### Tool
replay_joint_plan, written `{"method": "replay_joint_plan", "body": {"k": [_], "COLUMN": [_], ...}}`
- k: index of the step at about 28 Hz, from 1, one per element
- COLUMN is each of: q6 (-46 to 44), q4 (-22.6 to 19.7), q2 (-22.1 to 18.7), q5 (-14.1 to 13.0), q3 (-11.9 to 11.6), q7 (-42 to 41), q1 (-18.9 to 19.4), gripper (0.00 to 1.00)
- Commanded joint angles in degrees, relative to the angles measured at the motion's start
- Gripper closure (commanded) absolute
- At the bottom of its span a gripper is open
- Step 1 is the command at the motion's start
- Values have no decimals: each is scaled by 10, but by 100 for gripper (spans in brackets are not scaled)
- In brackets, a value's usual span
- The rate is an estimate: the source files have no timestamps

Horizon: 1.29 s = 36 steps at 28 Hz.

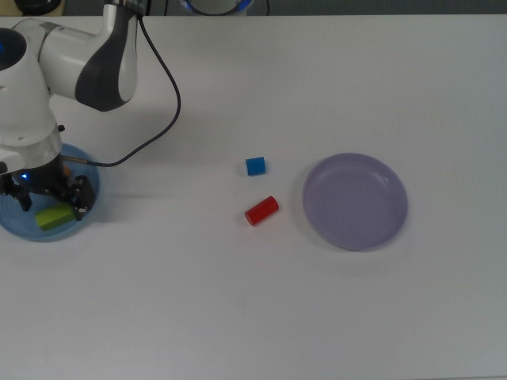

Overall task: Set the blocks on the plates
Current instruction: 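Carry the green block onto the blue plate and release it, then move the gripper down over the red cylinder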

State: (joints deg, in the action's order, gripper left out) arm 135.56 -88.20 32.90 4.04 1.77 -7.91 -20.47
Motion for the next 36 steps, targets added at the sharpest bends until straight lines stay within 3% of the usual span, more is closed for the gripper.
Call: {"method": "replay_joint_plan", "body": {"k": [1, 8, 10, 13, 17, 22, 31, 33, 36], "q6": [4, -55, -64, -66, -78, -122, -122, -115, -65], "q4": [-16, -15, -16, -19, -33, -30, -41, -57, -117], "q2": [-27, -50, -52, -53, -65, -82, -90, -96, -129], "q5": [-18, -18, -19, -19, -19, -19, -16, -16, -16], "q3": [7, 32, 39, 67, 79, 80, 75, 78, 81], "q7": [-13, -17, -19, -18, -11, 8, 86, 88, 84], "q1": [24, 77, 85, 97, 105, 125, 161, 160, 160], "gripper": [0, 0, 0, 0, 0, 0, 0, 0, 0]}}
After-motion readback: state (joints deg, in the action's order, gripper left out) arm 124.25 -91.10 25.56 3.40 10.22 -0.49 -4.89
